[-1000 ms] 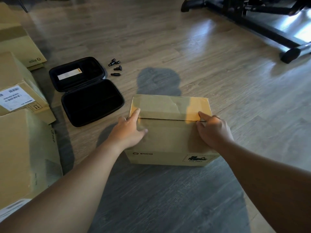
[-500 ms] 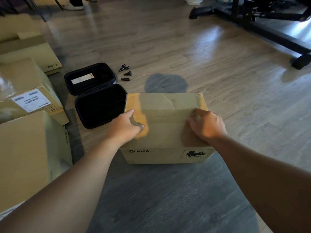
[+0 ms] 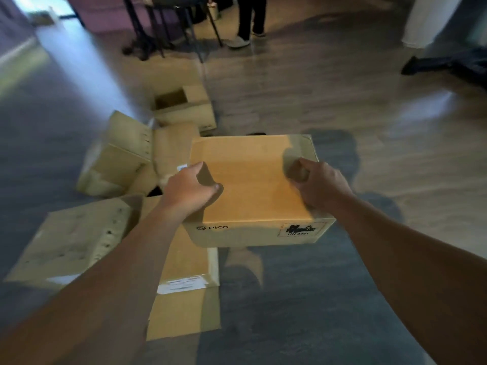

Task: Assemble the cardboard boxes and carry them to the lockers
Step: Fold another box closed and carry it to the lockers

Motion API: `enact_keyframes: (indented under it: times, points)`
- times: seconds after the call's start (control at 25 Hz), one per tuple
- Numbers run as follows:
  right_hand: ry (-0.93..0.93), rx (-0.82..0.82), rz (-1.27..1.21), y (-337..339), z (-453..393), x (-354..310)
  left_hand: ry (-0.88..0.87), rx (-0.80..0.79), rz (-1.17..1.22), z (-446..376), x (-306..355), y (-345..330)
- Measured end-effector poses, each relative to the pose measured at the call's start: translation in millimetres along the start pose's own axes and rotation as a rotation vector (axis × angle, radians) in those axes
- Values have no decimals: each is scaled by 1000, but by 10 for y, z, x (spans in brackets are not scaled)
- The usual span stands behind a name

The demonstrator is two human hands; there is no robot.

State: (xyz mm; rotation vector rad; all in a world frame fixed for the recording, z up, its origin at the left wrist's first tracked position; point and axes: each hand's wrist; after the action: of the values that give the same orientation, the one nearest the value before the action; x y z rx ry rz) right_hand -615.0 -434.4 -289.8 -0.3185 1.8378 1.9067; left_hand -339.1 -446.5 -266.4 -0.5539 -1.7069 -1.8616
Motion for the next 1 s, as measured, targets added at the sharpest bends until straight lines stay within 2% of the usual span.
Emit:
enact_keyframes:
  times: [0.2, 0.48, 0.72, 1.0]
  points:
    - [196, -126, -17, 1113, 270, -1690, 191, 96, 32, 647, 271, 2025]
    - [441, -252, 19, 2283, 1018, -3777, 378, 286, 61, 1923, 645, 4307]
    - [610, -288, 58, 2450, 1674, -5238, 458, 356, 68, 2660, 265, 5662]
    - [634, -309, 68, 2322, 2043, -6815, 444, 380, 68, 2796, -567, 6989]
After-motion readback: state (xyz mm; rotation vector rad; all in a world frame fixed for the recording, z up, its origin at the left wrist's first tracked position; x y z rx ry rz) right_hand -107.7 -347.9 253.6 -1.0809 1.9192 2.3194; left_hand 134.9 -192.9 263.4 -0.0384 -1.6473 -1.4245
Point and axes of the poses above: each hand's wrist, its own z-axis away from the middle knuckle, its own y-axis out of the back of the hand, x = y × z, and after that the axes turned 1 degree about y, right-handed
